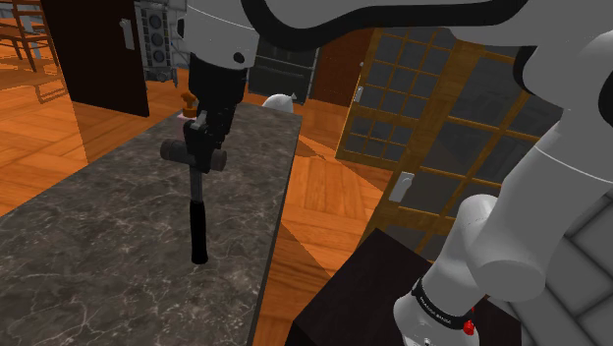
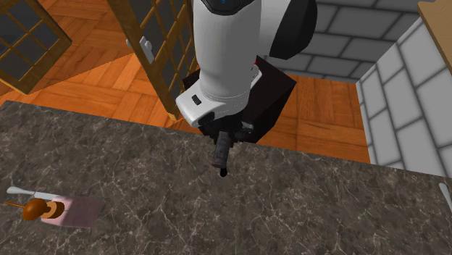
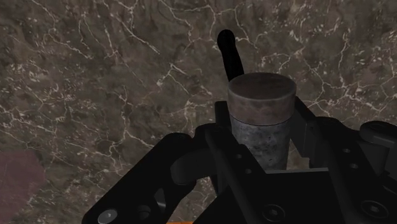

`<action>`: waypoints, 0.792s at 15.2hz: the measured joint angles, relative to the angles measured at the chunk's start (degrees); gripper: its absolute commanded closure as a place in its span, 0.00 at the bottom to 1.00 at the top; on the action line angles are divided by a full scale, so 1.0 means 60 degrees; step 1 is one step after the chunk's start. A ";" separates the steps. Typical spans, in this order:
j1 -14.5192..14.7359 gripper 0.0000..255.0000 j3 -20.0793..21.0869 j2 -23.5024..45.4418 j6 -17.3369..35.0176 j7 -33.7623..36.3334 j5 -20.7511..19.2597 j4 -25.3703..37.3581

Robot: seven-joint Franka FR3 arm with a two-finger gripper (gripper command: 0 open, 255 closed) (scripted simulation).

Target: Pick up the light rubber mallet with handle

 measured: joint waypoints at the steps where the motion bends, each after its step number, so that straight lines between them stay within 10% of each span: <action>1: 0.0001 1.00 0.0001 -0.0003 0.0006 0.0002 0.0000 -0.0004; 12: -0.0001 1.00 0.0000 0.0013 -0.0503 0.0009 -0.0007 0.0503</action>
